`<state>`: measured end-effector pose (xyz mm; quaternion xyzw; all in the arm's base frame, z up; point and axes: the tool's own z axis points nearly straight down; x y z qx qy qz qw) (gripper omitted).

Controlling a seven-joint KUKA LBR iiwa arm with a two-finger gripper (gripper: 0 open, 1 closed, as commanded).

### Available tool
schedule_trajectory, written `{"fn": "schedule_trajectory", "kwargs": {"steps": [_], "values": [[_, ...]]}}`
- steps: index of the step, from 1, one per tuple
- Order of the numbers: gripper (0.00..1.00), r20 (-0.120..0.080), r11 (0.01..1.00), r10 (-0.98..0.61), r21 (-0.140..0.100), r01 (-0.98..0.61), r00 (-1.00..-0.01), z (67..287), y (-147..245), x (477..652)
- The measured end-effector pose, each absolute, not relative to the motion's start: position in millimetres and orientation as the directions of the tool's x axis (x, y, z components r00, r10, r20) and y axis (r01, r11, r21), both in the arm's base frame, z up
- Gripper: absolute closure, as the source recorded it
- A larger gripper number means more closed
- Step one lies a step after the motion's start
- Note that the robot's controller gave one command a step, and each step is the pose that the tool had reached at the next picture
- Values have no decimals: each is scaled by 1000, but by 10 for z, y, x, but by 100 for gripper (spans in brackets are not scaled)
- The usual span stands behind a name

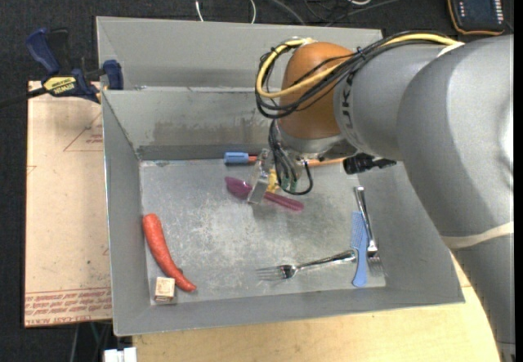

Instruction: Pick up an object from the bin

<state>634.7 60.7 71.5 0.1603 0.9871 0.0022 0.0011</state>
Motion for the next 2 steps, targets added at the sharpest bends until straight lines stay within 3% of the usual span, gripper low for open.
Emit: {"fn": "schedule_trajectory", "kwargs": {"steps": [2], "values": [[100,-2,949,316,5,316,-949,730,607,6350]]}}
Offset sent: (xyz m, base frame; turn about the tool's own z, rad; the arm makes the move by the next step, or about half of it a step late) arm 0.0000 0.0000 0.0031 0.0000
